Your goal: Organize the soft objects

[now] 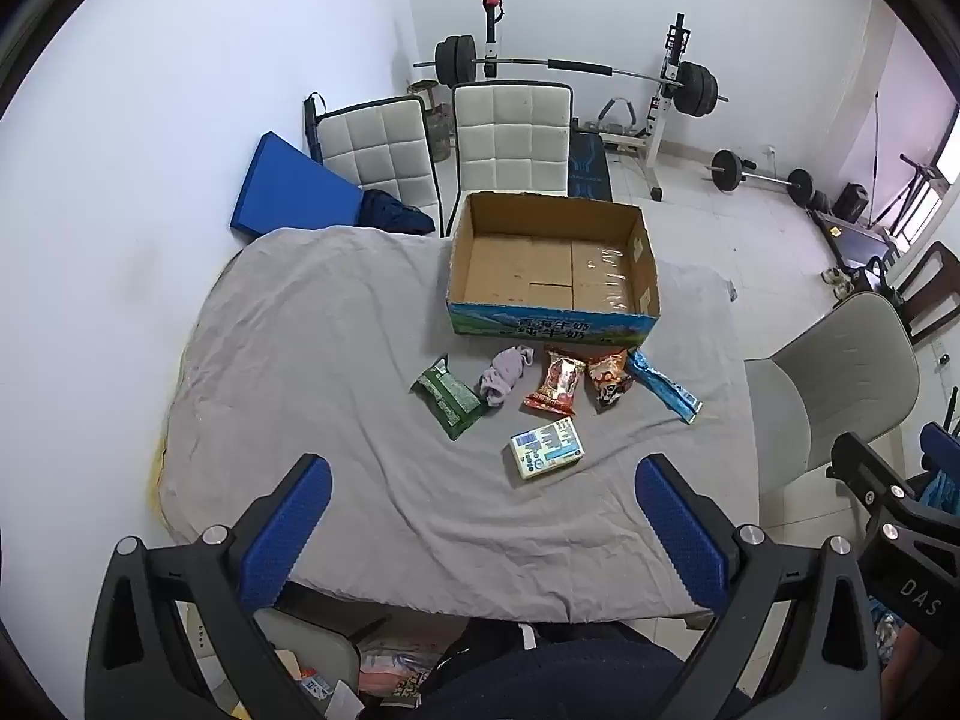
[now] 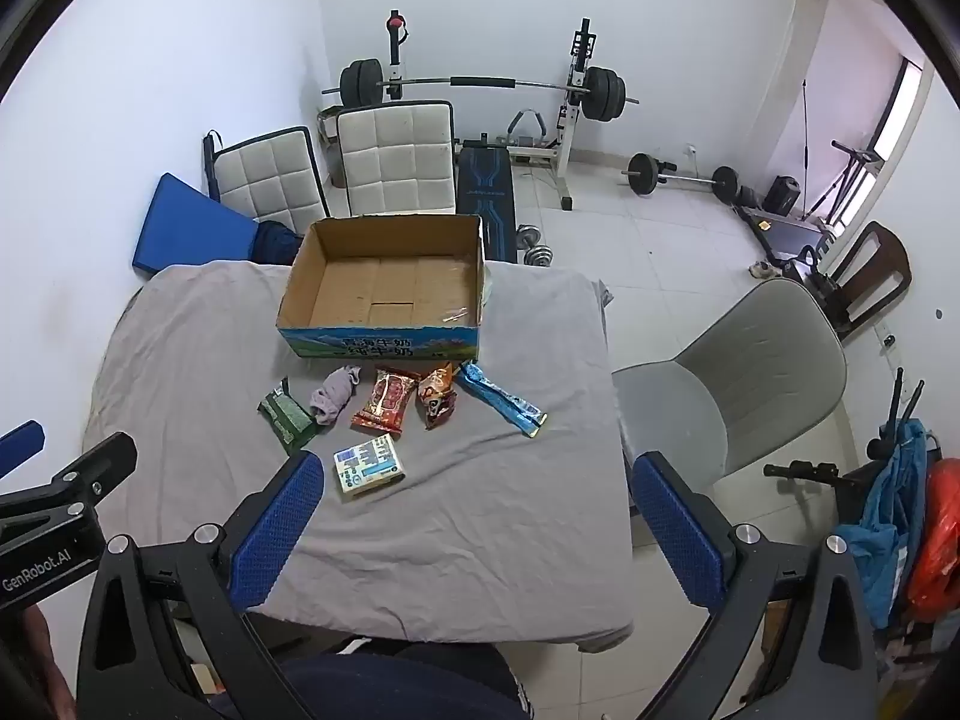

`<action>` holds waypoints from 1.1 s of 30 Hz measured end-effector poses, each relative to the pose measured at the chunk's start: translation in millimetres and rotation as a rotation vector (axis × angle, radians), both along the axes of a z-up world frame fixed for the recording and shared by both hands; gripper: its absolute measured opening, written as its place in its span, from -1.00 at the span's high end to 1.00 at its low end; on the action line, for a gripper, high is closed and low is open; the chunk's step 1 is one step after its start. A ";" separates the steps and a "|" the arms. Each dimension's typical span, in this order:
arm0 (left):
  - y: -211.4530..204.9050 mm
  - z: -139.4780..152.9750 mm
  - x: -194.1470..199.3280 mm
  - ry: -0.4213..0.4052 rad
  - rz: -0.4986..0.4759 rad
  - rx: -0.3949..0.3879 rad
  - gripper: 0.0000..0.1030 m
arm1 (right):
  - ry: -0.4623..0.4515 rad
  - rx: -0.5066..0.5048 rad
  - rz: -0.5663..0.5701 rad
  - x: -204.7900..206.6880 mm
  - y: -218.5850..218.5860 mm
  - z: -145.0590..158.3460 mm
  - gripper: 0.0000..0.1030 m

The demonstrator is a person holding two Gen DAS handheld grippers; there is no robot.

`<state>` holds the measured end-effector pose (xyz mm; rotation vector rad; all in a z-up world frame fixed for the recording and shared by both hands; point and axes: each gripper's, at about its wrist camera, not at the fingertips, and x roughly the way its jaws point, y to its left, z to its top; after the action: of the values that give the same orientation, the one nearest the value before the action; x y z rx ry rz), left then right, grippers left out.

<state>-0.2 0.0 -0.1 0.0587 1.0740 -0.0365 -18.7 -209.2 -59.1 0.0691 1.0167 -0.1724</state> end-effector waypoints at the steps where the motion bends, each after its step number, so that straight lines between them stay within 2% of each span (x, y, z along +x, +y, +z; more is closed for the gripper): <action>1: 0.2 -0.4 0.6 0.020 -0.002 -0.010 -1.00 | -0.009 -0.015 -0.001 -0.2 1.0 -0.1 -1.00; 5: -1.1 0.1 -0.2 0.007 -0.003 0.023 -1.00 | -0.006 -0.008 -0.001 0.9 1.7 -1.3 -1.00; 14: 9.5 -2.0 -3.6 0.016 0.012 0.002 -1.00 | 0.000 -0.012 0.003 5.6 12.7 -6.0 -1.00; 17: 16.5 -10.6 0.5 0.025 0.011 -0.006 -1.00 | 0.005 -0.011 -0.001 5.7 16.0 -7.6 -1.00; 33: 14.2 -13.3 -1.3 0.022 0.002 -0.016 -1.00 | 0.012 -0.007 -0.004 8.4 20.1 -6.2 -1.00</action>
<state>-1.5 14.1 -13.4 0.0427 1.0955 -0.0444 -10.3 -189.1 -65.3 0.0638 1.0276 -0.1802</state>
